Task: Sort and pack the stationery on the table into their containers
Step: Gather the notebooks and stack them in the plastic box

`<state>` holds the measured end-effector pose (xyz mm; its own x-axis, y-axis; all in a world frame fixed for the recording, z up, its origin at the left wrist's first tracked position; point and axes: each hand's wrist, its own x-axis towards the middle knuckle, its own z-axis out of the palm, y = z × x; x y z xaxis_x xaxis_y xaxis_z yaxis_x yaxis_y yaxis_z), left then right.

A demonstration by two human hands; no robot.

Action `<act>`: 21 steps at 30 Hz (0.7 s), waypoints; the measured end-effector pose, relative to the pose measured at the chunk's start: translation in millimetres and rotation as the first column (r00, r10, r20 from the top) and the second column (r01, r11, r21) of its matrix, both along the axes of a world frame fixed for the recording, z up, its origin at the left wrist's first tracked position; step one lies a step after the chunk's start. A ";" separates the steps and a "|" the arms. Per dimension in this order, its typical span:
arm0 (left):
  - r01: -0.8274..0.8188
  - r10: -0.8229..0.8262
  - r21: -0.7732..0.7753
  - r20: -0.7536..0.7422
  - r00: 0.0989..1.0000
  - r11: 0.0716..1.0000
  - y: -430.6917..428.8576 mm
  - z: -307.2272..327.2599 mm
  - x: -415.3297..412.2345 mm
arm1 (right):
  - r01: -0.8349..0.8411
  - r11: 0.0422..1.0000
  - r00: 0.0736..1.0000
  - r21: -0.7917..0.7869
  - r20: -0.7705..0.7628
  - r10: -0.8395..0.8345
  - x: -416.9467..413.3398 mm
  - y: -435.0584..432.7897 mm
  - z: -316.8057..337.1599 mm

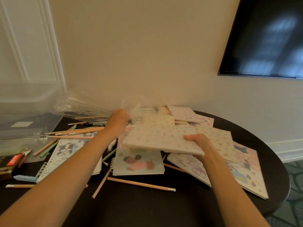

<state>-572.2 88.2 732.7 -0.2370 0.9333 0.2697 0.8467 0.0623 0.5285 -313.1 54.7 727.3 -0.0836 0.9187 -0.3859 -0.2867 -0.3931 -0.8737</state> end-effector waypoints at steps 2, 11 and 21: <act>0.007 -0.007 -0.031 -0.003 1.000 1.000 -2.7 -0.4 1.0 | 0.122 0.992 0.978 0.024 -0.175 -0.116 -7.6 4.6 -2.1; 0.218 -0.172 0.084 -0.373 0.912 0.972 -17.2 -0.5 17.6 | 0.164 0.979 0.915 0.124 -0.389 -0.104 -68.7 -2.0 2.6; 0.409 -0.401 0.056 -0.115 0.909 0.911 -42.7 4.0 -9.3 | -0.082 0.990 0.769 -0.118 -0.639 -0.012 -109.2 12.7 -11.4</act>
